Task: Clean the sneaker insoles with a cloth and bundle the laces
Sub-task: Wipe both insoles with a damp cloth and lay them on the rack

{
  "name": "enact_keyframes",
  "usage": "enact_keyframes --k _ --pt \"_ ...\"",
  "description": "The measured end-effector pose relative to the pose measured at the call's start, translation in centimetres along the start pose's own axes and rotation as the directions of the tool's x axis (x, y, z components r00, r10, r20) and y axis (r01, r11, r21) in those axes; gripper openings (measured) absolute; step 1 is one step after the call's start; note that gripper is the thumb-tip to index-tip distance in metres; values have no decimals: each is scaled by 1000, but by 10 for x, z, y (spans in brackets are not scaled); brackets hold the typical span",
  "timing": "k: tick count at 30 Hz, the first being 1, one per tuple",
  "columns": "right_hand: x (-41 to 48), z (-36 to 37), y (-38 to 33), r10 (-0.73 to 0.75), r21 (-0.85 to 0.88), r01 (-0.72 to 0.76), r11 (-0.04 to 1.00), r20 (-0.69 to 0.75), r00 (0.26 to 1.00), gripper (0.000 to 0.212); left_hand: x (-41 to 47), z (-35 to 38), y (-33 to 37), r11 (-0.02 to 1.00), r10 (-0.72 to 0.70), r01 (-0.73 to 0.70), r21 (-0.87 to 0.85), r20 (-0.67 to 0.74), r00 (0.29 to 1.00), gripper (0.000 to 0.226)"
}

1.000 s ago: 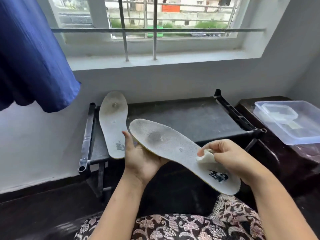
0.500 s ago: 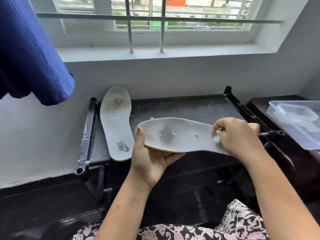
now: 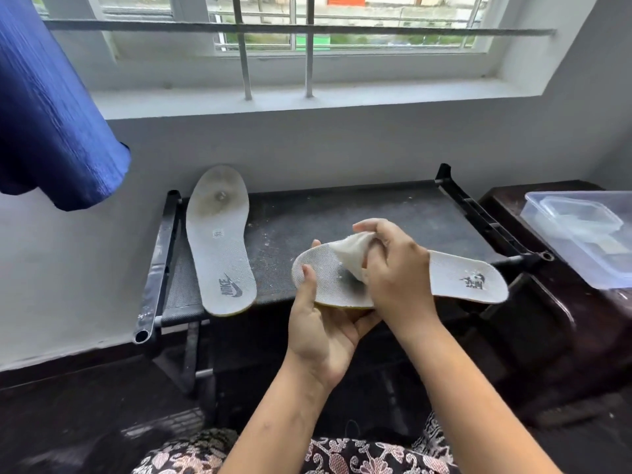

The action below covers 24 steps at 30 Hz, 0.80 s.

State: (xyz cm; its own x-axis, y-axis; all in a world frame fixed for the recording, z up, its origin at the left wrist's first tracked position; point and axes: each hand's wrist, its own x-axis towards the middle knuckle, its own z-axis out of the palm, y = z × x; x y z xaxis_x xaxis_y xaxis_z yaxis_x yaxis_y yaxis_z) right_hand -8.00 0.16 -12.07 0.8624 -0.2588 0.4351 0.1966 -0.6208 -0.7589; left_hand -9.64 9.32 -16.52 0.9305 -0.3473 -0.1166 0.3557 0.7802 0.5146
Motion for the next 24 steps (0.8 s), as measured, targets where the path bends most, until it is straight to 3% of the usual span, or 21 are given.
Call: enact_keyframes --k 3,6,8,10,14,21,24 --pt "-10 12 -9 -48 47 42 998 151 987 29 1 -3 -4 1000 -25 26 16 -65 998 59" --pt "-18 16 -4 -55 -249 135 959 305 951 35 -1 -6 1 1000 23 -23 1 -130 991 68" --pt "-18 13 3 0 -409 161 898 366 931 36 1 -8 4 999 44 -47 -19 -119 992 62" --pt "-19 10 7 -10 -365 173 915 408 913 37 4 -12 4 999 45 -47 -26 -89 995 58" --pt "-21 14 5 -113 -198 234 952 482 869 44 5 -16 4 998 49 -47 32 -63 997 78" --pt "-36 31 -6 -178 -135 317 939 598 781 57 10 -22 6 994 102 -105 -10 -137 985 70" --pt "-32 27 -6 -262 -113 383 917 554 790 43 8 -21 7 996 89 -93 -17 -157 984 70"
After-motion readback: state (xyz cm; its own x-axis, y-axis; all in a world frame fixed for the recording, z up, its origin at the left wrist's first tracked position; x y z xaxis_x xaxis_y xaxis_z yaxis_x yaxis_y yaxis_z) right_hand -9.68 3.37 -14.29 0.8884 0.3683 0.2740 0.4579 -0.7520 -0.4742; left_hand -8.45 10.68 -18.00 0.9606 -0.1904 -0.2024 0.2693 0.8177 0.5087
